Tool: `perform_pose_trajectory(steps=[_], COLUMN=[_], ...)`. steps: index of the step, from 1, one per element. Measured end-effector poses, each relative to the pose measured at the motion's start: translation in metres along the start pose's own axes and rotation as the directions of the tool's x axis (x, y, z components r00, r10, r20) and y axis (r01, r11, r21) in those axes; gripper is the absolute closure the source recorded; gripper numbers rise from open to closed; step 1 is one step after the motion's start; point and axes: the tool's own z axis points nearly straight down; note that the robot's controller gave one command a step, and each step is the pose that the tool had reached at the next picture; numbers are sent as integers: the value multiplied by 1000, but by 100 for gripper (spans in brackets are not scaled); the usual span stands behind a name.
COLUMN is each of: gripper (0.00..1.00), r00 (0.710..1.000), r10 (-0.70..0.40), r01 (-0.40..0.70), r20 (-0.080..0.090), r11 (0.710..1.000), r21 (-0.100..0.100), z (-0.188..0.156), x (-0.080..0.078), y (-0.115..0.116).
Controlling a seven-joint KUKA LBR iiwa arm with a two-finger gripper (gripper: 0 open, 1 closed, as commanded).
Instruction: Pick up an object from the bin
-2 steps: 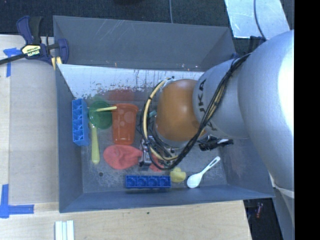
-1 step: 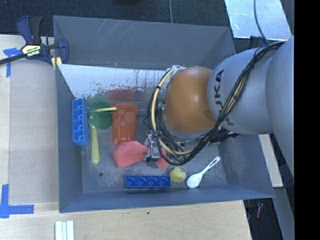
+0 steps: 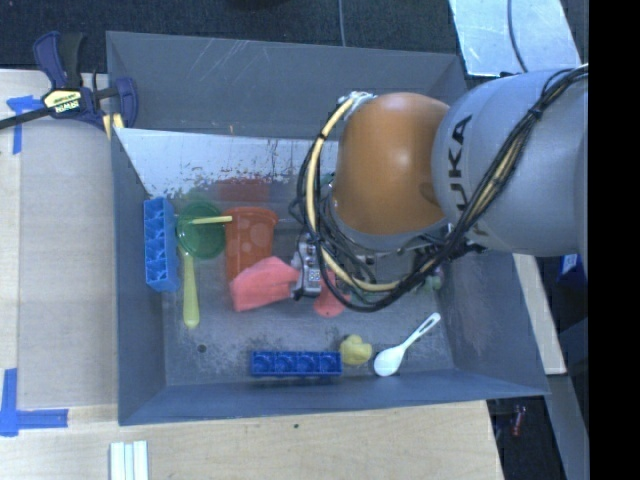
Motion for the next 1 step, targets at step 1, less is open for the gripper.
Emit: perform_pose_trajectory(steps=[1], gripper=[100], r00=[1000], r10=[-15], r01=[15], r20=[-7], r11=[1000], r21=[2], z=[-46], x=[8], y=[-3])
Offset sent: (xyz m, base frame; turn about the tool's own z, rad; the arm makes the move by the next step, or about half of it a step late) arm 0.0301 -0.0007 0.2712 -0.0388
